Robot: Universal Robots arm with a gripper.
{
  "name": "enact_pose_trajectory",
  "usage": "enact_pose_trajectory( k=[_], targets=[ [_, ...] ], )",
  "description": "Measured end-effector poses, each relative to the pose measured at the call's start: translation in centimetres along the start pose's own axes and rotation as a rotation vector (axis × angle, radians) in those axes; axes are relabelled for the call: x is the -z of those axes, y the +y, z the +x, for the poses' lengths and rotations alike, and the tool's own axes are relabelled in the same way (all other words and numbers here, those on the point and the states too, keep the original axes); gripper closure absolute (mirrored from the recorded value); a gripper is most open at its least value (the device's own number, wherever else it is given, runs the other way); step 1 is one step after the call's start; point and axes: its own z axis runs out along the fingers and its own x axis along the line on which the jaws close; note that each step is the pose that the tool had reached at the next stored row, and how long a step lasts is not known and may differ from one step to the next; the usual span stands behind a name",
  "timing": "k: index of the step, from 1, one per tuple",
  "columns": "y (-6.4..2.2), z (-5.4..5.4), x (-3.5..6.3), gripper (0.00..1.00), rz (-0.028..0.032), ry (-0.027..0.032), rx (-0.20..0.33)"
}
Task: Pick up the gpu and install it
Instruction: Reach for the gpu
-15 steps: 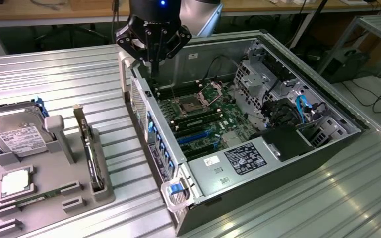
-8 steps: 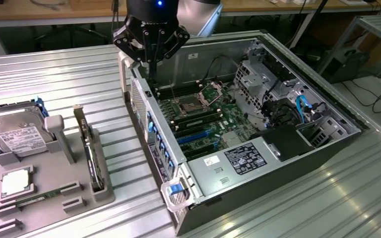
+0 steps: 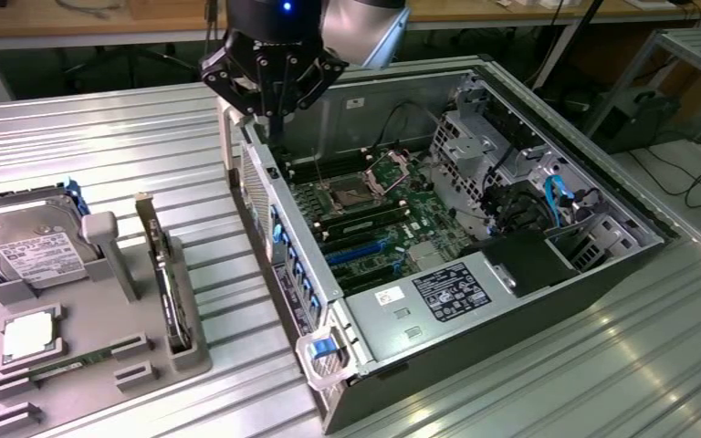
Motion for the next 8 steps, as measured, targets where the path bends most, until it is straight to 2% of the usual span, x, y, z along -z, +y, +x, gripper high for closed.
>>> enact_pose_trajectory(
  k=[8],
  targets=[
    [-0.1, 0.49, 0.01, 0.89, -0.0001, 0.0, 0.0]
  ],
)
